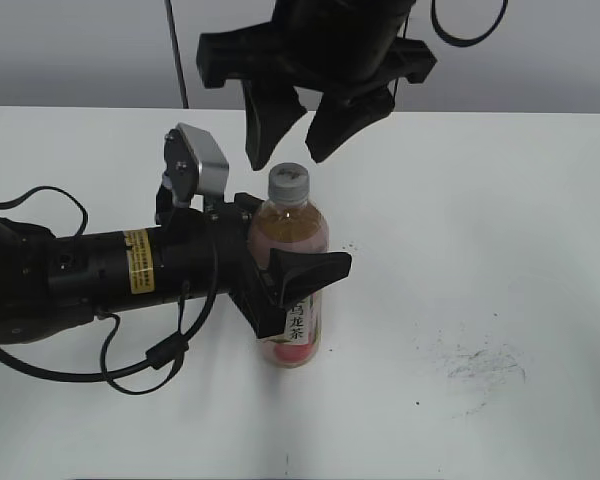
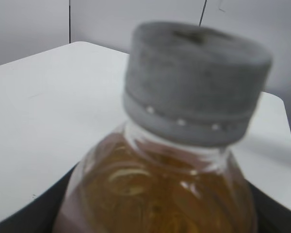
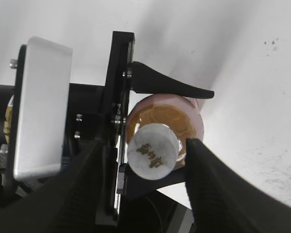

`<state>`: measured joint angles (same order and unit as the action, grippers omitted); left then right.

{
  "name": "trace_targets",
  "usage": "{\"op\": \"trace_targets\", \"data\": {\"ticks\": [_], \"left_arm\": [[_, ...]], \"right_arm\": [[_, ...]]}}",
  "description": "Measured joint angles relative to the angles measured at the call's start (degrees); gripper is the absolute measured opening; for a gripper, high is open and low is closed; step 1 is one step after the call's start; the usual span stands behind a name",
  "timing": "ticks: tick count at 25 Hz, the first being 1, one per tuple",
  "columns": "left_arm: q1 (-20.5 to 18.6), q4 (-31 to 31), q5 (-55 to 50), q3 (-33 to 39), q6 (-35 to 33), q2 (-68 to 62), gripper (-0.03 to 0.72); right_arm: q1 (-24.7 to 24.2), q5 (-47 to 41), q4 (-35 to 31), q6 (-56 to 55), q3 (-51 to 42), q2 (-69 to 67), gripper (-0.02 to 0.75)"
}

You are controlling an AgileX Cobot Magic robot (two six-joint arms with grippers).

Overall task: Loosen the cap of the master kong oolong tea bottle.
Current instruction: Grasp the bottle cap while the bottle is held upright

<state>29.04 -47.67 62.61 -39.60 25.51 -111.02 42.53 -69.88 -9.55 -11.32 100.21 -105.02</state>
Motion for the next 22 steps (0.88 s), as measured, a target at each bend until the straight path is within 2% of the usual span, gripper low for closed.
{"op": "trace_targets", "data": {"ticks": [9,15,22], "left_arm": [[0.0,0.0,0.0,0.0,0.0,0.0,0.448],[0.0,0.0,0.0,0.0,0.0,0.0,0.448],[0.0,0.0,0.0,0.0,0.0,0.0,0.448]], "right_arm": [[0.0,0.0,-0.9,0.0,0.0,-2.3,0.460],[0.0,-0.1,-1.0,0.2,0.0,-2.3,0.406],[0.0,-0.1,-1.0,0.8,0.0,-2.3,0.398]]}}
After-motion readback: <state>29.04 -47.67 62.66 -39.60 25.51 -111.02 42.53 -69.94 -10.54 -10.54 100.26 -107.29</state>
